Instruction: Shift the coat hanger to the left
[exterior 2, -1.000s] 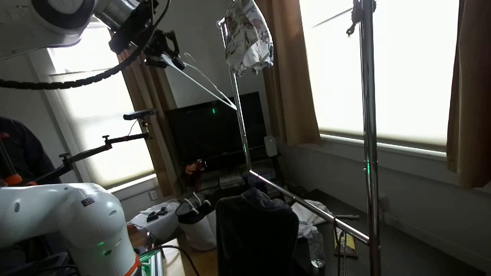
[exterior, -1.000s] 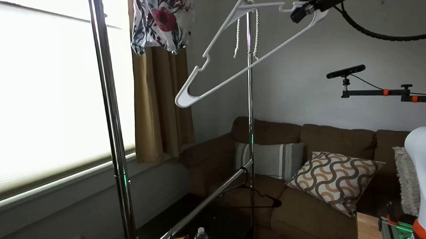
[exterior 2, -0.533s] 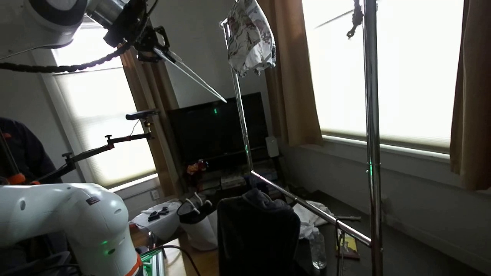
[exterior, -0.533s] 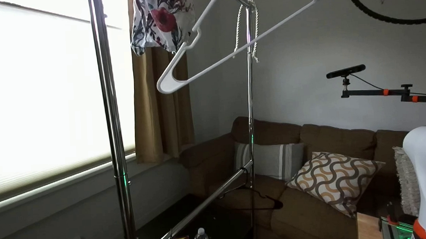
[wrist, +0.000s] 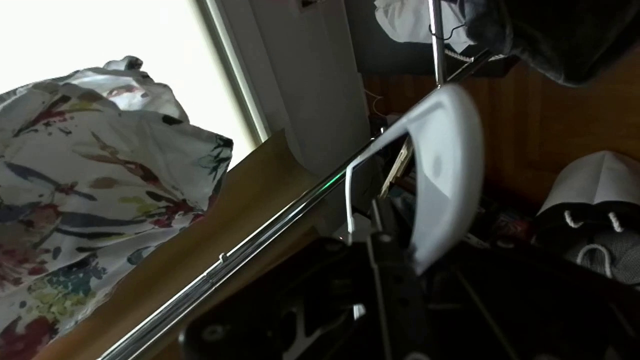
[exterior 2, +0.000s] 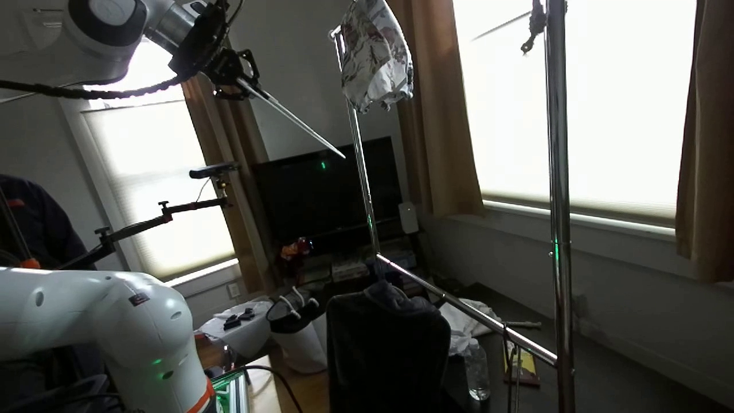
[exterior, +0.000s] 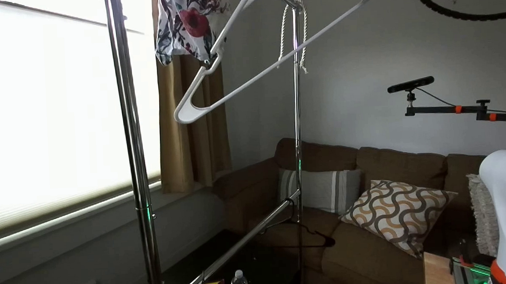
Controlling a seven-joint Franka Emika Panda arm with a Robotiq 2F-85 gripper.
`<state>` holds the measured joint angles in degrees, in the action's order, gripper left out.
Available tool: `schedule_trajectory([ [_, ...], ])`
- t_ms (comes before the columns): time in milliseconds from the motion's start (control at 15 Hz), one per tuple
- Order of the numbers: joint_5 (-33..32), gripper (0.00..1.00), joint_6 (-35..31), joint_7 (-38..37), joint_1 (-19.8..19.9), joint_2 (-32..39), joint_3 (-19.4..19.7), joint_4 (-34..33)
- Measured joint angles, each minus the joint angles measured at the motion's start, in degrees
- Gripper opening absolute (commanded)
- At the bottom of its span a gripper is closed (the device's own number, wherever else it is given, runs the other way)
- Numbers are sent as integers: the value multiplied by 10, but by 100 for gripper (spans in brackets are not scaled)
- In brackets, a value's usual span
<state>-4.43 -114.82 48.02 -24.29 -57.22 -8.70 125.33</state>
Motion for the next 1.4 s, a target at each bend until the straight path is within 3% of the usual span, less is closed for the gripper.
schedule_trajectory([
  [333,2,1,88,-131,26,49,-49,-34],
  [533,13,5,127,-203,32,86,-59,-62],
  [867,23,1,137,-224,31,108,-57,-81],
  [1400,7,1,311,-399,85,178,-107,-177],
])
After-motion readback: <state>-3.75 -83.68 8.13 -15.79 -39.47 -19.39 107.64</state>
